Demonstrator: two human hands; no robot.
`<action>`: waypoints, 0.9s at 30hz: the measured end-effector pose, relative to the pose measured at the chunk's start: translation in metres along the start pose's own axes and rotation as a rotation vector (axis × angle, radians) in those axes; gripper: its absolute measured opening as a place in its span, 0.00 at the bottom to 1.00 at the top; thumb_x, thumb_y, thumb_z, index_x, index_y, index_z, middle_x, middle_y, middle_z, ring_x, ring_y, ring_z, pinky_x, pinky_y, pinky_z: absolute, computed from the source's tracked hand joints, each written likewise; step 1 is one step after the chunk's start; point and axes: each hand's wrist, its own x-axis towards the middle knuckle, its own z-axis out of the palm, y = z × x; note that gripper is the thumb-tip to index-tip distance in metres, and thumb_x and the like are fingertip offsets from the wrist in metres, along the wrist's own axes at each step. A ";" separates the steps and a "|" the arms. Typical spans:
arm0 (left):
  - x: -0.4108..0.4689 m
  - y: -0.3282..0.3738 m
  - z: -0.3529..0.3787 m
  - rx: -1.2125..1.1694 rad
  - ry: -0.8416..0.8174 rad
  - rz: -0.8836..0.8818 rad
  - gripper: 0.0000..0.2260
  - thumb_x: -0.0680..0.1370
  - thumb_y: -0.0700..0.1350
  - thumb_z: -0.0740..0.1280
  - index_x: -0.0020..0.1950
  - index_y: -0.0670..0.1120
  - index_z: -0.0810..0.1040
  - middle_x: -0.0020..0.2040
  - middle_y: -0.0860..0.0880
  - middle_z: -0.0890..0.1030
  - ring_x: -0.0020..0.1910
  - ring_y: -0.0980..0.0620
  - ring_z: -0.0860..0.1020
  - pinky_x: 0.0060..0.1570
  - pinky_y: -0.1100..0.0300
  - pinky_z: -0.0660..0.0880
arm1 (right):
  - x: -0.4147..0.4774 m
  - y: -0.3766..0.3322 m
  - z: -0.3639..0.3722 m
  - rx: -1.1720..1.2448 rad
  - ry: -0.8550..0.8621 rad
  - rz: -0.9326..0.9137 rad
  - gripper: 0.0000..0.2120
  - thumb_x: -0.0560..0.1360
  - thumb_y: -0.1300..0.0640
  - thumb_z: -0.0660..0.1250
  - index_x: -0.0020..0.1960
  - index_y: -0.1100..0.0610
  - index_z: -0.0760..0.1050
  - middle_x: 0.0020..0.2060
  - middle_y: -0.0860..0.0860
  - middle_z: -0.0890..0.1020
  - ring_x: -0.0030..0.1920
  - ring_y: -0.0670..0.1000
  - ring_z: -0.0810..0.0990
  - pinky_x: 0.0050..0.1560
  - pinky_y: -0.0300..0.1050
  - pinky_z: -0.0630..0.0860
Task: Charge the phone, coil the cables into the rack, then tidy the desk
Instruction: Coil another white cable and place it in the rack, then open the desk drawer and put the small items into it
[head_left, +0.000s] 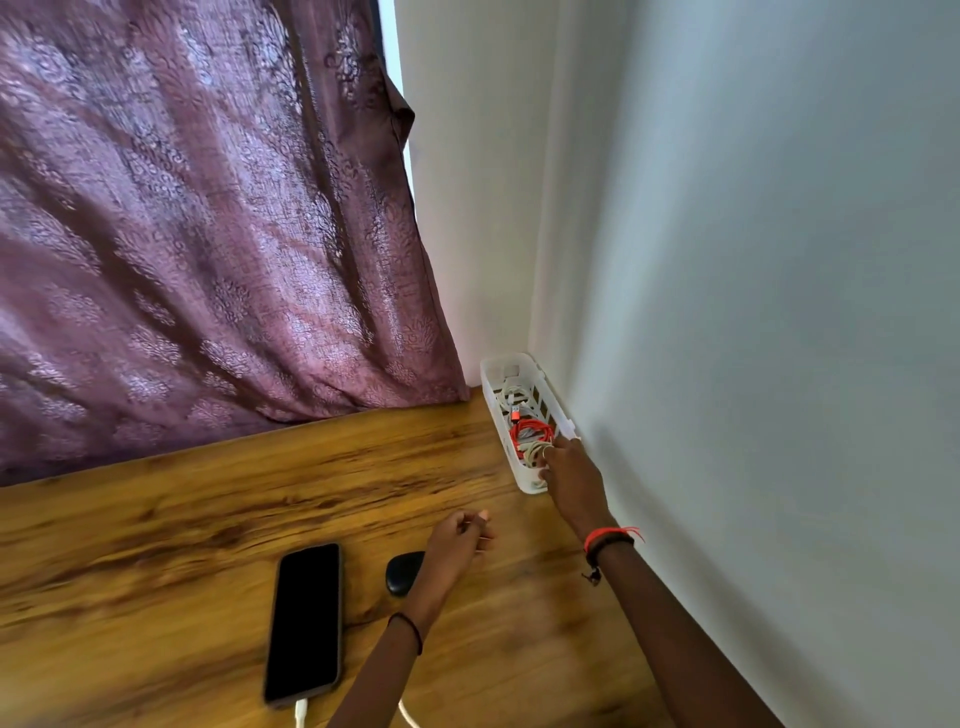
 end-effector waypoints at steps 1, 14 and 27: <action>0.001 0.000 -0.002 -0.006 0.002 -0.002 0.09 0.80 0.47 0.61 0.53 0.44 0.76 0.43 0.50 0.81 0.38 0.57 0.79 0.34 0.68 0.72 | 0.004 0.001 -0.001 0.015 -0.005 0.018 0.12 0.74 0.63 0.62 0.57 0.59 0.78 0.58 0.54 0.77 0.55 0.51 0.77 0.48 0.39 0.75; -0.006 0.002 -0.023 -0.129 0.061 -0.004 0.09 0.80 0.47 0.62 0.53 0.43 0.77 0.42 0.49 0.82 0.40 0.53 0.80 0.41 0.63 0.75 | 0.000 0.003 0.010 -0.025 0.029 0.021 0.17 0.71 0.67 0.66 0.59 0.60 0.74 0.62 0.56 0.74 0.62 0.56 0.70 0.53 0.50 0.77; -0.054 -0.002 -0.081 -0.244 0.173 -0.021 0.11 0.80 0.47 0.61 0.56 0.41 0.76 0.42 0.48 0.81 0.39 0.55 0.79 0.38 0.65 0.75 | -0.053 -0.084 0.018 0.195 0.044 0.005 0.12 0.76 0.64 0.61 0.60 0.62 0.73 0.61 0.58 0.72 0.64 0.55 0.68 0.62 0.43 0.70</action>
